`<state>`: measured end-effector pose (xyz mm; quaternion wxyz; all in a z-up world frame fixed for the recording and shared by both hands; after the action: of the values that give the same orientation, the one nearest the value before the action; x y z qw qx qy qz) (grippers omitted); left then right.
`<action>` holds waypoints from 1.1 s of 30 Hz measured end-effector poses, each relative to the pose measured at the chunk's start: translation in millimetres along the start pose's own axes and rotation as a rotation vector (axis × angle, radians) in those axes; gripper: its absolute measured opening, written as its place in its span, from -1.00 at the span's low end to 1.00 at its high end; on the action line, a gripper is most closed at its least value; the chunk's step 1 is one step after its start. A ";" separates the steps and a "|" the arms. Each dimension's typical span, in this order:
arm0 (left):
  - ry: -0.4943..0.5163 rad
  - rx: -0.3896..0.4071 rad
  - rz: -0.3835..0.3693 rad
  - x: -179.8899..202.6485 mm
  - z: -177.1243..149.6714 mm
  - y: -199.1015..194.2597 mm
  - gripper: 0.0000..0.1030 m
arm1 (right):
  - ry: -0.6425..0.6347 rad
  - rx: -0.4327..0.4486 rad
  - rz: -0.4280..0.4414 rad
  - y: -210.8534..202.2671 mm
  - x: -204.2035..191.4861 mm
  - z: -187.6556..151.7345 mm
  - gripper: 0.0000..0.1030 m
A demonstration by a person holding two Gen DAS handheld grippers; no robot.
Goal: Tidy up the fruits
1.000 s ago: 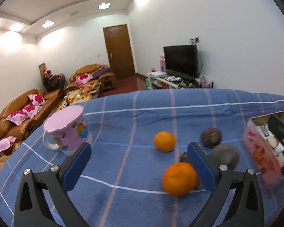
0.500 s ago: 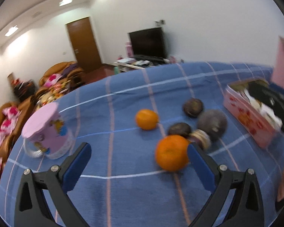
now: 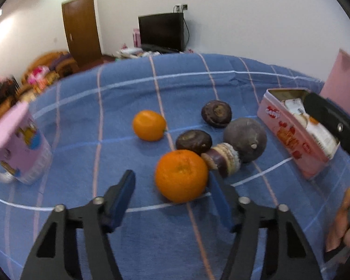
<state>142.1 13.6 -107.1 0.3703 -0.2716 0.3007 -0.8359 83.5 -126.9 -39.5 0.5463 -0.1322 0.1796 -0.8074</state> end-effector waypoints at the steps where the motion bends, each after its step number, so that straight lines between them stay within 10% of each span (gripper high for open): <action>1: -0.024 0.002 -0.014 -2.2 -0.9 0.2 0.13 | 0.003 -0.001 0.002 0.0 0.6 0.0 0.84; 13: -0.091 -0.022 0.040 -8.3 -1.8 10.8 -0.08 | -0.027 -0.015 0.014 2.2 -7.0 -2.2 0.84; 24: -0.238 0.305 0.267 -57.0 12.5 -63.1 -0.09 | -0.070 -0.053 0.098 3.4 -28.9 -9.2 0.49; 33: -0.233 0.309 0.304 -64.4 12.6 -69.8 -0.09 | -0.218 -0.192 0.093 33.2 -72.2 -27.4 0.05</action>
<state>156.1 98.2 -64.5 0.5612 -0.2578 0.1621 -0.7696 126.6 -67.0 -79.8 0.5842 -0.2623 0.2013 -0.7412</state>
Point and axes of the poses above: each gripper's, at about its wrist camera, not at the fingertips, and y roughly the way its jaws point, x to its right, z to its top, the point moved 9 cm from there along y, roughly the way its jaws point, and after that the axes turned 15 degrees about -z, right-handed, at the moved point
